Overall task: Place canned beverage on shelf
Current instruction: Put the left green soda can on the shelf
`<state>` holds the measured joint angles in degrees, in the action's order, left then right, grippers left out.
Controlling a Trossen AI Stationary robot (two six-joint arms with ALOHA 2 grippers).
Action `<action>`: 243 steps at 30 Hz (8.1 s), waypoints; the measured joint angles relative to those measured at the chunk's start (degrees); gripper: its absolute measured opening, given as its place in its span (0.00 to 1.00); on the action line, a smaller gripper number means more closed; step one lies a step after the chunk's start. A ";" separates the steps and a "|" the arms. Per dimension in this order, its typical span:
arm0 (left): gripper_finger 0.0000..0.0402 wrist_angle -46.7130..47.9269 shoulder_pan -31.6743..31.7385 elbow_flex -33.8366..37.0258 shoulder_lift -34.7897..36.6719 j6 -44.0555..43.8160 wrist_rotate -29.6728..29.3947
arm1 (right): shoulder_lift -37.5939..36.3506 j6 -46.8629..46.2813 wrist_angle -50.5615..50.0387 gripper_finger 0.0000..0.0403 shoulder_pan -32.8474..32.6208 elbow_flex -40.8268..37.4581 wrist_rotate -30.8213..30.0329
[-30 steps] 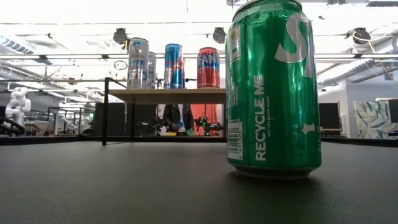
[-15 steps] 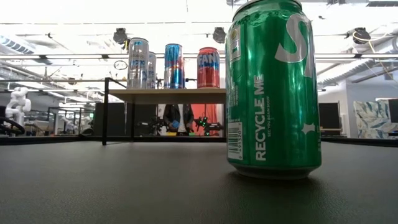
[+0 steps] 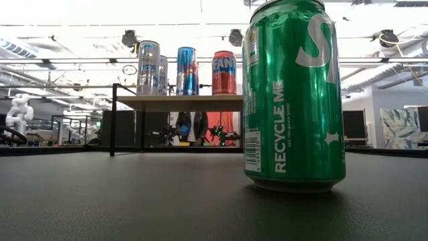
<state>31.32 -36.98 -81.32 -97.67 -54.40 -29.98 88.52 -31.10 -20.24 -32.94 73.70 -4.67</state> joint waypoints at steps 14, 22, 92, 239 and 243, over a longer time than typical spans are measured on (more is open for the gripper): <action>0.74 8.21 -2.53 0.02 0.20 -3.76 0.21 | 0.85 11.50 -0.84 0.91 1.17 0.01 -0.47; 0.74 8.20 -2.20 0.02 0.20 -3.76 0.20 | 4.09 15.60 -1.00 0.91 1.39 0.01 2.79; 0.74 8.86 -2.20 0.06 0.23 -3.66 -2.41 | 7.97 -1.00 -3.99 0.63 5.85 0.01 4.49; 0.74 25.80 -5.44 -11.19 9.78 -11.34 -7.76 | 12.86 -3.38 -33.42 0.71 25.06 35.50 -1.55; 0.74 26.29 -5.44 -11.19 9.78 -11.34 -7.76 | 12.86 -1.38 -37.30 0.71 27.78 38.96 -1.57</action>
<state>57.61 -42.41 -92.51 -87.90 -65.74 -37.74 101.38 -32.49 -57.54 -5.16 112.66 -6.24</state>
